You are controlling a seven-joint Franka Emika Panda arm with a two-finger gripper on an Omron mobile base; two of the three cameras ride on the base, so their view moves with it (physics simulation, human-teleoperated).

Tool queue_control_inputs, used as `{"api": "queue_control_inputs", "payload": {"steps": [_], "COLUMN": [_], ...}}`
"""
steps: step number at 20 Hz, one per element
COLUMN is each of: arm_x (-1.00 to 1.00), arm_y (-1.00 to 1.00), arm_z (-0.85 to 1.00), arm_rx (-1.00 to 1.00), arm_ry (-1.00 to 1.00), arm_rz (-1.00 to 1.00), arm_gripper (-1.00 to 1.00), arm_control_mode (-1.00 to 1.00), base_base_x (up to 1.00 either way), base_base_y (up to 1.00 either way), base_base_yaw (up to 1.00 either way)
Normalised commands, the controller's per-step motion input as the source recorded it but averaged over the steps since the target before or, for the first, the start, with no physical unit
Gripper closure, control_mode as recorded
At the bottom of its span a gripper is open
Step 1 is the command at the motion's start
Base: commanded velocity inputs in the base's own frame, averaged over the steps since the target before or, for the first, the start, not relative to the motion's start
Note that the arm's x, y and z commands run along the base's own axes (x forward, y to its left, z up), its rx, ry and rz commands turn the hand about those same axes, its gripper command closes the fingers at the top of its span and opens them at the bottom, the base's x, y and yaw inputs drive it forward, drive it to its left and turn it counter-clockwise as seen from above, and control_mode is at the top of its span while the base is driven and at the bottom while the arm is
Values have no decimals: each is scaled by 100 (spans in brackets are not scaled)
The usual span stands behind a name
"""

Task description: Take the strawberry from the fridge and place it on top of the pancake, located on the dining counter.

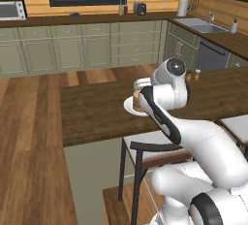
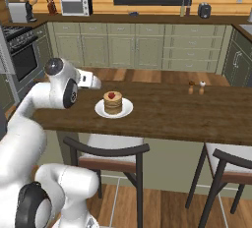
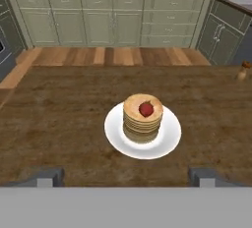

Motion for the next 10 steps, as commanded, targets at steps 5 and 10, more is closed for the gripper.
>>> {"api": "queue_control_inputs", "payload": {"steps": [5, 10], "arm_x": [-98, -62], "arm_y": [87, 94], "arm_z": [49, 37], "arm_rx": [-16, -17], "arm_ry": [10, 28], "arm_rz": [0, 0], "arm_gripper": [-100, -100], "arm_control_mode": [-100, -100], "base_base_x": [0, 0], "base_base_y": [0, 0], "base_base_yaw": [0, 0]}}
